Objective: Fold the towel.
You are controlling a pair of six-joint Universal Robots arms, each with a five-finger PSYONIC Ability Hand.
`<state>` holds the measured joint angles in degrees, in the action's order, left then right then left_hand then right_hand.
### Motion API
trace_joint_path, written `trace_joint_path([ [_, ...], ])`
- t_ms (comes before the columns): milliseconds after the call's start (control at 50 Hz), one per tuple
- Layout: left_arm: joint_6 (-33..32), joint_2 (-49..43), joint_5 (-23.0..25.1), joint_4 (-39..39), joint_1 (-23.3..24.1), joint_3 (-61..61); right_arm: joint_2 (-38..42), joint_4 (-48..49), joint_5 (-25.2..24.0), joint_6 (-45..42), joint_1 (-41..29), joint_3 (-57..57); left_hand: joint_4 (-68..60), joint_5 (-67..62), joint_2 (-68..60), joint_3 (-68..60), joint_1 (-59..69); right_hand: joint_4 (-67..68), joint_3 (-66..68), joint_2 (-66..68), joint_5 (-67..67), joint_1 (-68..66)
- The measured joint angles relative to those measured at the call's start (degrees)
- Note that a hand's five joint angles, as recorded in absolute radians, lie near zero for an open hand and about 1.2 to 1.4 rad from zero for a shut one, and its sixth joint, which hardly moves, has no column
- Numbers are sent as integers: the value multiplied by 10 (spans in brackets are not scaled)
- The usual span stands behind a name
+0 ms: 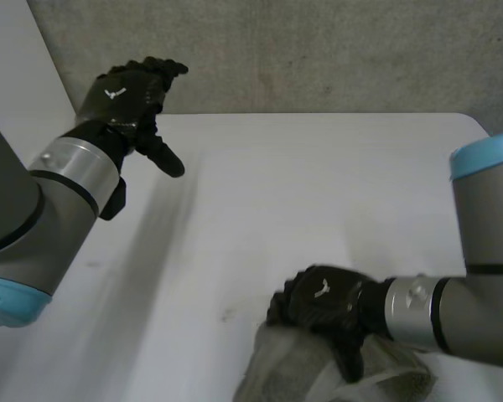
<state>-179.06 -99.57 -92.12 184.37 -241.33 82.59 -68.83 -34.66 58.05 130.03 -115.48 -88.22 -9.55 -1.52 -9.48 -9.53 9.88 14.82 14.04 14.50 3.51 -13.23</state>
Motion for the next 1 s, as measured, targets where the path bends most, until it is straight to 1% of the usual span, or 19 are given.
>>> trace_joint_path([
  [60, 0, -14, 0, -1, 4, 0, 11, 4, 0, -42, -4, -20, 0, 0, 0, 0, 0, 15, 22, 16, 26, -28],
  [80, -1, -20, 0, -2, 6, -1, 16, 6, 0, -57, -5, -27, 0, 0, 0, 0, 0, 64, 82, 74, 83, -90],
  [100, -1, -25, 0, -2, 8, -1, 19, 9, 0, -67, -6, -29, 0, 0, 0, 0, 0, 169, 190, 185, 191, -199],
  [120, -1, -28, 0, -2, 8, -1, 20, 10, 0, -70, -6, -29, 0, 0, 0, 0, 0, 227, 235, 233, 236, -246],
  [140, -1, -31, 0, -3, 9, -1, 23, 14, -1, -74, -6, -27, 0, 0, 0, 0, 0, 308, 311, 314, 325, -326],
  [160, -1, -35, 0, -3, 10, -1, 24, 22, -1, -70, -6, -20, 0, 0, 0, 0, 0, 410, 402, 419, 416, -430],
  [200, -1, -41, 0, -2, 11, -2, 25, 49, -2, -39, -6, 3, 0, 0, 0, 0, 0, 571, 557, 545, 538, -555],
  [240, -1, -45, -1, -2, 11, -2, 21, 91, -3, 30, -5, 29, 0, 0, 0, 0, 0, 614, 607, 589, 580, -593],
  [260, -1, -46, -1, -1, 11, -2, 20, 105, -3, 54, -5, 36, 0, 0, 0, 0, 0, 618, 609, 597, 597, -606],
  [340, -1, -48, -1, 0, 10, -4, -3, 219, 2, 248, -1, 69, 0, 0, 0, 0, 0, 619, 609, 600, 621, -619],
  [360, -1, -48, -1, 0, 10, -4, -12, 251, 6, 299, 1, 71, 0, 0, 0, 0, 0, 619, 609, 600, 621, -619],
  [400, 0, -48, -2, 0, 10, -5, -26, 293, 14, 361, 2, 69, 0, 0, 0, 0, 0, 619, 609, 600, 621, -619],
  [420, 0, -47, -2, 0, 9, -5, -42, 336, 27, 418, 5, 63, 0, 0, 0, 0, 0, 619, 609, 600, 621, -621],
  [460, 0, -47, -2, 0, 8, -6, -62, 386, 52, 479, 9, 52, 0, 0, 0, 0, 0, 619, 609, 600, 621, -621],
  [500, 0, -46, -3, 0, 8, -7, -73, 408, 74, 503, 11, 45, 0, 0, 0, 0, 0, 619, 609, 600, 621, -621],
  [560, 0, -47, -3, 0, 8, -8, -83, 418, 112, 511, 15, 38, 0, 0, 0, 0, 0, 619, 609, 600, 621, -621],
  [640, 1, -51, -4, 0, 8, -9, -83, 402, 152, 484, 17, 36, 0, 0, 0, 0, 0, 619, 609, 600, 621, -621],
  [800, 5, -79, -6, -2, 11, -10, -77, 384, 185, 455, 22, 43, -1, 0, -1, -1, 0, 619, 609, 600, 621, -621],
  [1000, 27, -141, -3, -13, 38, -11, -76, 385, 197, 452, 33, 47, -1, 0, -2, -1, 1, 619, 609, 600, 621, -621],
])
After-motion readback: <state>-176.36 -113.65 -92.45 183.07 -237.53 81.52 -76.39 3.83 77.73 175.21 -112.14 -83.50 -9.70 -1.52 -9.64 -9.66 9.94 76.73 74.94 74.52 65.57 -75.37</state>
